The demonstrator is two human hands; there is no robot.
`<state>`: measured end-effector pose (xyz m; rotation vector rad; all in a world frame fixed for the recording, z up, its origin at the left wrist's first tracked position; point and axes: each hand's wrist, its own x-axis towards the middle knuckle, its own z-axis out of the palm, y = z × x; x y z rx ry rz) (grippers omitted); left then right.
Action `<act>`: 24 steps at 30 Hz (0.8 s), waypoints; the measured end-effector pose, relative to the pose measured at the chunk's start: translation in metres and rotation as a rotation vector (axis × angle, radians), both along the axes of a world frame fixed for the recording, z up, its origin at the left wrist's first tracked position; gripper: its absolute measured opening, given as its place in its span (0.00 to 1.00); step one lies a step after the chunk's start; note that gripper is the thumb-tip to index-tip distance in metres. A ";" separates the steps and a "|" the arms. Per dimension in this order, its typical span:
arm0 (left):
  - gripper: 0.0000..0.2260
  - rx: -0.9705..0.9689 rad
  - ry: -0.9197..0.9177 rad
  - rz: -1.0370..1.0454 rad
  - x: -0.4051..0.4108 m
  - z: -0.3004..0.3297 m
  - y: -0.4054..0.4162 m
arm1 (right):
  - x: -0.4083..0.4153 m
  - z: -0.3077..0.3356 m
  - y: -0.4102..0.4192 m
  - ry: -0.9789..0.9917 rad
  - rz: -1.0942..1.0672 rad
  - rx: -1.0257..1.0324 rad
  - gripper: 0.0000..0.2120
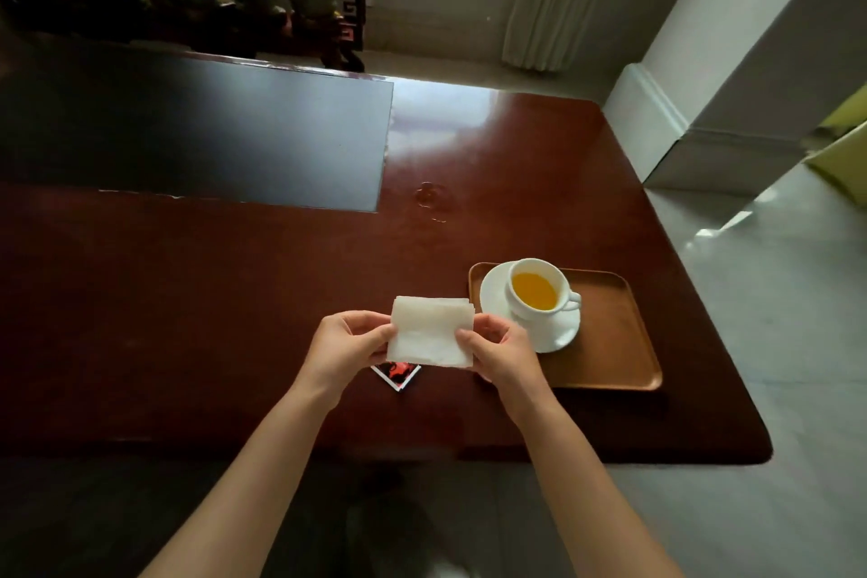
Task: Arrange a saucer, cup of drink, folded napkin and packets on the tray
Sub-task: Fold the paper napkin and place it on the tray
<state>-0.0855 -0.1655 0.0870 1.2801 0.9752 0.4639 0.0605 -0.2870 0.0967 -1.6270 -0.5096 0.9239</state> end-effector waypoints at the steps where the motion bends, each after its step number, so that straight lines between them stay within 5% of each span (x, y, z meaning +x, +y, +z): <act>1: 0.03 0.008 0.008 -0.010 0.007 0.001 -0.010 | 0.008 0.001 -0.010 0.008 -0.017 -0.006 0.03; 24: 0.10 0.220 0.209 0.019 0.308 -0.035 -0.122 | 0.308 -0.041 -0.111 -0.118 -0.019 -0.211 0.03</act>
